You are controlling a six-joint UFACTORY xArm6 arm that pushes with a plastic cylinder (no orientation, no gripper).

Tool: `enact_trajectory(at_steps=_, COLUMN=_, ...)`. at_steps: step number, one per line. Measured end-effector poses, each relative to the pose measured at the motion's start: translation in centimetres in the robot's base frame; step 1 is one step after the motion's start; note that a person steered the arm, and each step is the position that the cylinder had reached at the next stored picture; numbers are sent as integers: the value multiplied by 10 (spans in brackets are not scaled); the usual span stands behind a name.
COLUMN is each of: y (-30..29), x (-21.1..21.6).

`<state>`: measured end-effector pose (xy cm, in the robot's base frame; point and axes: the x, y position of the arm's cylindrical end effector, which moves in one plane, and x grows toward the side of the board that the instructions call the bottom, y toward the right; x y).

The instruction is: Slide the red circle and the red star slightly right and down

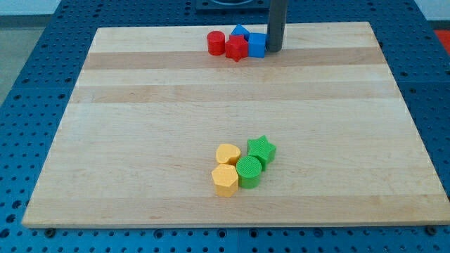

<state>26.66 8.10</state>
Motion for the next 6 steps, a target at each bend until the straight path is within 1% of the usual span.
enact_trajectory(at_steps=1, y=0, x=2)
enact_trajectory(at_steps=2, y=1, x=38)
enact_trajectory(at_steps=3, y=-12, x=77)
enact_trajectory(at_steps=4, y=-71, x=72)
enact_trajectory(at_steps=6, y=-189, x=43)
